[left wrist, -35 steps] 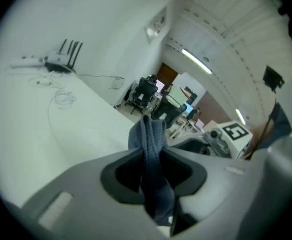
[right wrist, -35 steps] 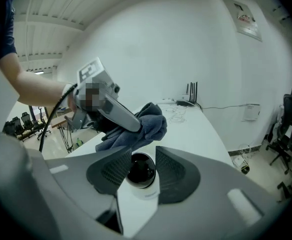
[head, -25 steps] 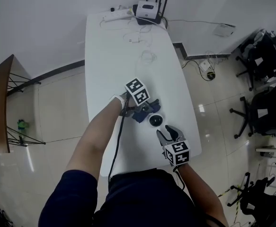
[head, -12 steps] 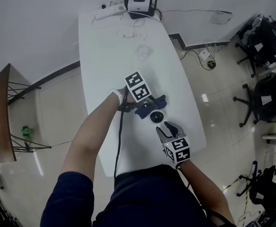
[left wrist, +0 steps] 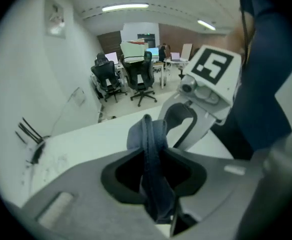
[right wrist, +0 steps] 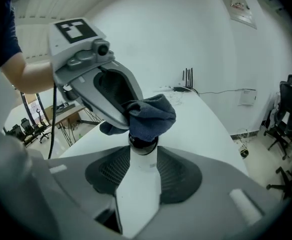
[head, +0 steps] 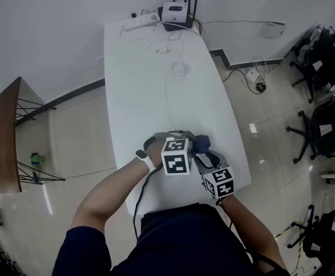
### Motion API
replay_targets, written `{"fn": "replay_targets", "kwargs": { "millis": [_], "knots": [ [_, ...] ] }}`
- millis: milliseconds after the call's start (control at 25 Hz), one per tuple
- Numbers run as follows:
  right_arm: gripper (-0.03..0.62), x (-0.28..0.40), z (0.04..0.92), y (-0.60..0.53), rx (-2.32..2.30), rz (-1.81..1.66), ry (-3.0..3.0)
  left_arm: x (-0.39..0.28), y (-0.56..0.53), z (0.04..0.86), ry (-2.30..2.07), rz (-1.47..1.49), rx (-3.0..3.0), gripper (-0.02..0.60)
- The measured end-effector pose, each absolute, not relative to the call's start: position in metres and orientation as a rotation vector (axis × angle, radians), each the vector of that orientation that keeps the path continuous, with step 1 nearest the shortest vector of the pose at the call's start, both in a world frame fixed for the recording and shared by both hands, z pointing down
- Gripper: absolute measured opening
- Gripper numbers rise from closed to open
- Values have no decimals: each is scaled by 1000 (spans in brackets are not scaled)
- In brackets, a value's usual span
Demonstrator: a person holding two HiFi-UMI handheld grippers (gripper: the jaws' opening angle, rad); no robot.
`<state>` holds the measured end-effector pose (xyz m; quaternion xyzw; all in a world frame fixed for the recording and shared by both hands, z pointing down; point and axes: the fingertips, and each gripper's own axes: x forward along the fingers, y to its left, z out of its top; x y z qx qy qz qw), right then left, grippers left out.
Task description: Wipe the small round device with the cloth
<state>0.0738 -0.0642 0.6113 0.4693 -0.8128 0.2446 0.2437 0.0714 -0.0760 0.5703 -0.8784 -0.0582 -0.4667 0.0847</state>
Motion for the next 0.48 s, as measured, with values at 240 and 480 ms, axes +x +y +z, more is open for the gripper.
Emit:
{"fn": "replay_targets", "kwargs": {
  "millis": [240,480],
  "knots": [
    [172,89,609,-60,1311,699,-2224,69,-94,560,385,-1200,-2923,95],
    [160,100,591,-85,1330,699,-2309,-10,-132,564,1600,-190,-3893,95]
  ]
}}
